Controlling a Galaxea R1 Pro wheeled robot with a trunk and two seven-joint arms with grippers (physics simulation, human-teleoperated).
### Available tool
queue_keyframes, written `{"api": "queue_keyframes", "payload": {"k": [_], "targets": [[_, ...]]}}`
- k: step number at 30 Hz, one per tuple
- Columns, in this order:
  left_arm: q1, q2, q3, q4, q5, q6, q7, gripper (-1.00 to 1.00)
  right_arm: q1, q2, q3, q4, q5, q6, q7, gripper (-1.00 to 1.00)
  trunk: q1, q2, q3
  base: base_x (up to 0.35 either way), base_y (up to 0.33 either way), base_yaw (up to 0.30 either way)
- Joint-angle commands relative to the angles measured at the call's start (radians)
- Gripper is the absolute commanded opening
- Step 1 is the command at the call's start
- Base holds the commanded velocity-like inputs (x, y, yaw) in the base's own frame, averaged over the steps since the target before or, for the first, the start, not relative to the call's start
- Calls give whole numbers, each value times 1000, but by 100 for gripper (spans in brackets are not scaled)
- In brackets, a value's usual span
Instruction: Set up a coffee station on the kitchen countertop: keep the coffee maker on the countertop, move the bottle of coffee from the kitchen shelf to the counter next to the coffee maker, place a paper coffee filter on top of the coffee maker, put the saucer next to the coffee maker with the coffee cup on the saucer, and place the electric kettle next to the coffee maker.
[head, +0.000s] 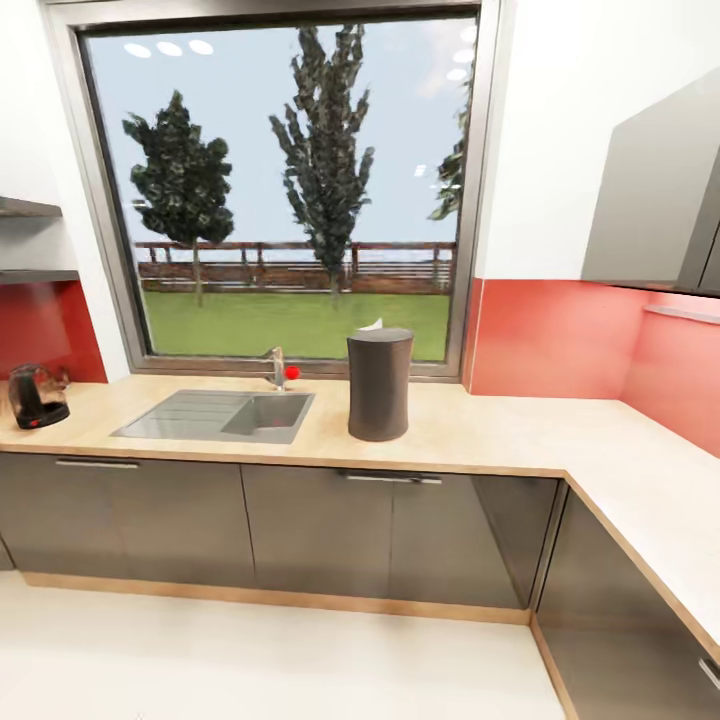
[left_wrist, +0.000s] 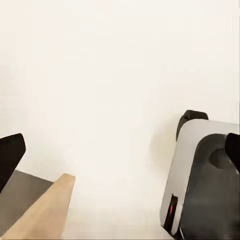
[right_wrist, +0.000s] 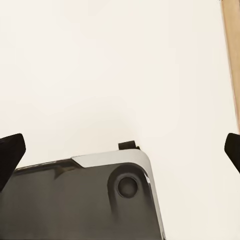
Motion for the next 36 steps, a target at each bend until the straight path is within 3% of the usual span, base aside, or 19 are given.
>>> {"api": "queue_keyframes", "payload": {"k": [1, 5, 13, 36], "targets": [[-4, -5, 10, 1, -11, -3, 4, 100, 0, 1, -1, 1, -6, -3, 0, 100, 0, -1, -1, 0, 0, 117], [46, -15, 9, 0, -11, -2, 78, 100, 0, 0, -2, 1, -4, -1, -1, 100, 0, -1, -3, 0, 0, 196], [54, -28, 9, 1, -10, 3, 160, 100, 0, 1, -2, 2, -3, 0, -2, 100, 0, -1, -10, 0, 0, 233], [54, -52, 16, -6, -3, -2, 180, 100, 0, 0, -2, 2, -4, -1, -5, 100, 0, -1, -29, 0, 0, 231]]}}
